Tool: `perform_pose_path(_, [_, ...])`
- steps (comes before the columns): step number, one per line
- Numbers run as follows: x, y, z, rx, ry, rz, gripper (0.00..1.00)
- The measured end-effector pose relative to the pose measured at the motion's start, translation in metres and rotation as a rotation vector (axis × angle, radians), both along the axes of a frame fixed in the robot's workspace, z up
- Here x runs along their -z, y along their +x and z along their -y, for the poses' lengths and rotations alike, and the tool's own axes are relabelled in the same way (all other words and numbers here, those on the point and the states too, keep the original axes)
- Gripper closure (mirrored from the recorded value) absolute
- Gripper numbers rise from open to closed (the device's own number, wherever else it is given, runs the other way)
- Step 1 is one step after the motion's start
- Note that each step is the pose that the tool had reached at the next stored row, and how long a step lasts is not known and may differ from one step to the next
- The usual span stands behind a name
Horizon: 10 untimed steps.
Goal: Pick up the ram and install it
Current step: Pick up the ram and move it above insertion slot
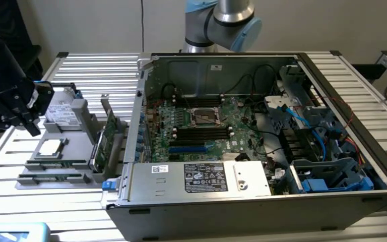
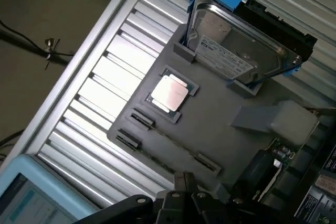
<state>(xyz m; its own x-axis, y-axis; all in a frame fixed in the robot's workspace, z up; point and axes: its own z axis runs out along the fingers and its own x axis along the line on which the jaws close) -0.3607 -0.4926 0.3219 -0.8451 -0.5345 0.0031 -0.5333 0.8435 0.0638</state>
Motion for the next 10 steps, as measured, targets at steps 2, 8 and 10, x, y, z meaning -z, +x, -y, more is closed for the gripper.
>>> perform_pose_path(2, [0.0004, 0.0, 0.0, -0.035, 0.0, 0.0, 0.89])
perform_pose_path(8, [0.0016, 0.0, 0.0, -0.145, 0.0001, 0.0, 0.89])
perform_pose_path(10, [0.0019, 0.0, 0.0, -0.181, 0.0001, 0.0, 0.89])
